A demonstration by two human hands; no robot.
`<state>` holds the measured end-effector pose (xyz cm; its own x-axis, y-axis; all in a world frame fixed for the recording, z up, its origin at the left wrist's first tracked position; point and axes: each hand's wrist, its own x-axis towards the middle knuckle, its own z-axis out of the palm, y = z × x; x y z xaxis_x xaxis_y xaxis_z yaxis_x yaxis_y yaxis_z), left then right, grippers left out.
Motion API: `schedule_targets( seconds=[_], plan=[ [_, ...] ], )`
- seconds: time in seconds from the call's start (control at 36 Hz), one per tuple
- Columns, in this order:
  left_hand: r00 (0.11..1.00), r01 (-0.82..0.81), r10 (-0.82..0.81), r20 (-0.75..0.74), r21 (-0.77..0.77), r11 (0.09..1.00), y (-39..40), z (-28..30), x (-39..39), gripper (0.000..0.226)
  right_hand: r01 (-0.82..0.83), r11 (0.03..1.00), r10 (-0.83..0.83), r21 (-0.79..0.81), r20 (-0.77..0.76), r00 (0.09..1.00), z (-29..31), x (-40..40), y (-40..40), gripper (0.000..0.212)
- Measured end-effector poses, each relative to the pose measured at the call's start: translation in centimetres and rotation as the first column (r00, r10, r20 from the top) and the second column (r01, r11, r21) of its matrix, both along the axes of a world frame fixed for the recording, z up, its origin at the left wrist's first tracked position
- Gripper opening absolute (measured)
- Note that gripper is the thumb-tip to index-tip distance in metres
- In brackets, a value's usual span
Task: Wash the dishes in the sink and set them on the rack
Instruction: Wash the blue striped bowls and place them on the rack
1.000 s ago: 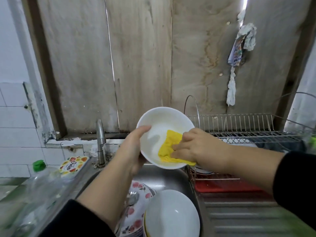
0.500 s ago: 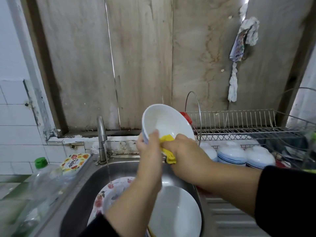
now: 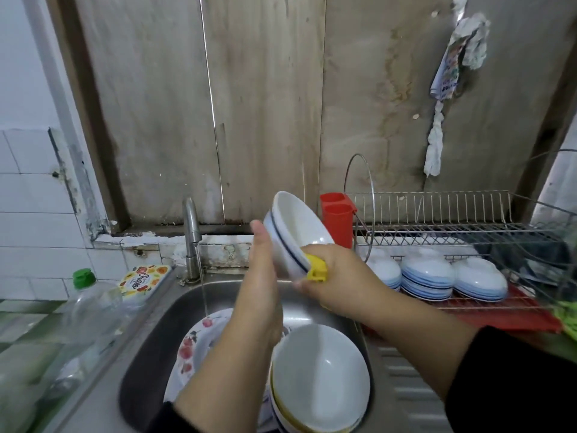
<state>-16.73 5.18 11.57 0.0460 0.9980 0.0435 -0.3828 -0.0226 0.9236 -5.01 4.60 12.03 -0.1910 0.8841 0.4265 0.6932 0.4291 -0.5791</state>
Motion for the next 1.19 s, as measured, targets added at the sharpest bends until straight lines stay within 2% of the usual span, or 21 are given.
schedule_targets(
  seconds=[0.03, 0.06, 0.11, 0.14, 0.19, 0.25, 0.31, 0.36, 0.42, 0.56, 0.61, 0.69, 0.75, 0.81, 0.86, 0.89, 0.92, 1.03, 1.14, 1.19],
  plan=[
    [0.999, 0.018, -0.018, 0.047, -0.010, 1.000, 0.0, -0.4, -0.5, 0.077, -0.011, 0.998, -0.003, -0.065, -0.214, 0.977, 0.0, 0.0, -0.3, 0.016],
    [0.995, 0.001, 0.004, 0.102, -0.049, 0.999, 0.2, -1.1, -0.9, 0.065, -0.045, 0.990, -0.018, -0.134, -0.437, 0.899, -0.2, -0.2, -0.7, 0.016],
    [0.987, -0.080, 0.103, 0.127, -0.175, 0.981, 0.9, -2.9, -1.5, 0.049, -0.166, 0.955, -0.082, -0.244, -0.759, 0.645, -1.0, -0.5, -1.2, 0.014],
    [0.984, -0.092, 0.126, 0.127, -0.243, 0.966, 1.2, -3.8, -1.9, 0.044, -0.220, 0.935, -0.132, -0.277, -0.851, 0.508, -1.5, -0.8, -1.2, 0.014],
    [0.974, -0.015, 0.100, 0.205, -0.379, 0.925, 1.6, -5.1, -2.5, 0.043, -0.324, 0.888, -0.246, -0.325, -0.934, 0.260, -2.2, -1.3, -1.4, 0.016],
    [0.928, 0.129, 0.051, 0.370, -0.445, 0.886, 2.0, -5.9, -2.8, 0.041, -0.404, 0.848, -0.330, -0.343, -0.938, 0.105, -2.6, -1.4, -1.6, 0.018],
    [0.882, 0.208, 0.014, 0.470, -0.415, 0.886, 2.0, -6.4, -3.0, 0.045, -0.441, 0.844, -0.326, -0.305, -0.945, 0.028, -3.1, -1.3, -1.7, 0.030],
    [0.843, 0.246, -0.023, 0.538, -0.348, 0.904, 1.9, -6.5, -3.0, 0.048, -0.469, 0.847, -0.290, -0.252, -0.957, -0.011, -3.4, -1.3, -1.9, 0.042],
    [0.831, 0.225, 0.000, 0.557, -0.336, 0.915, 1.8, -6.3, -3.1, 0.044, -0.514, 0.828, -0.281, -0.225, -0.959, -0.033, -3.8, -1.2, -1.7, 0.041],
    [0.815, 0.117, 0.102, 0.570, -0.335, 0.935, 1.6, -5.0, -4.2, 0.043, -0.495, 0.802, -0.400, -0.334, -0.916, -0.030, -4.7, -0.7, -1.0, 0.031],
    [0.835, 0.012, 0.165, 0.526, -0.317, 0.948, 1.5, -4.3, -4.5, 0.041, -0.415, 0.814, -0.441, -0.406, -0.897, 0.013, -4.8, -0.4, -0.7, 0.021],
    [0.866, -0.153, 0.264, 0.425, -0.276, 0.949, 1.3, -3.5, -5.0, 0.037, -0.241, 0.849, -0.468, -0.471, -0.881, 0.073, -4.3, 0.0, -0.2, 0.026],
    [0.887, -0.255, 0.332, 0.320, -0.260, 0.931, 1.1, -3.3, -5.1, 0.030, -0.134, 0.906, -0.379, -0.402, -0.910, 0.166, -3.2, 0.0, -0.1, 0.018],
    [0.897, -0.331, 0.380, 0.226, -0.226, 0.916, 0.7, -3.1, -4.7, 0.026, -0.109, 0.961, -0.200, -0.255, -0.909, 0.365, -1.8, -0.5, -0.5, 0.020],
    [0.912, -0.366, 0.390, 0.129, -0.177, 0.914, 0.2, -2.8, -3.9, 0.029, -0.101, 0.981, -0.059, -0.164, -0.754, 0.654, -0.6, -1.7, -1.2, 0.033],
    [0.912, -0.386, 0.402, 0.086, -0.159, 0.909, 0.1, -2.8, -3.8, 0.030, -0.087, 0.987, -0.022, -0.138, -0.642, 0.767, -0.5, -2.2, -1.5, 0.035],
    [0.905, -0.414, 0.424, 0.046, -0.144, 0.899, 0.1, -2.8, -3.7, 0.030, -0.077, 0.990, -0.002, -0.118, -0.558, 0.830, -0.6, -2.5, -1.8, 0.034],
    [0.872, -0.489, 0.489, -0.032, -0.116, 0.864, 0.1, -2.9, -4.8, 0.034, -0.093, 0.993, 0.053, -0.073, -0.424, 0.904, -1.6, -1.5, -2.5, 0.031],
    [0.892, -0.452, 0.448, -0.060, -0.166, 0.877, -0.4, -2.3, -4.5, 0.034, 0.040, 0.999, -0.046, -0.035, -0.188, 0.981, -1.4, -0.3, -1.9, 0.030],
    [0.893, -0.448, 0.434, -0.120, -0.149, 0.882, -0.5, -1.9, -4.1, 0.036, 0.035, 0.996, -0.055, -0.079, -0.269, 0.962, -1.0, -0.8, -1.5, 0.025]
  ],
)
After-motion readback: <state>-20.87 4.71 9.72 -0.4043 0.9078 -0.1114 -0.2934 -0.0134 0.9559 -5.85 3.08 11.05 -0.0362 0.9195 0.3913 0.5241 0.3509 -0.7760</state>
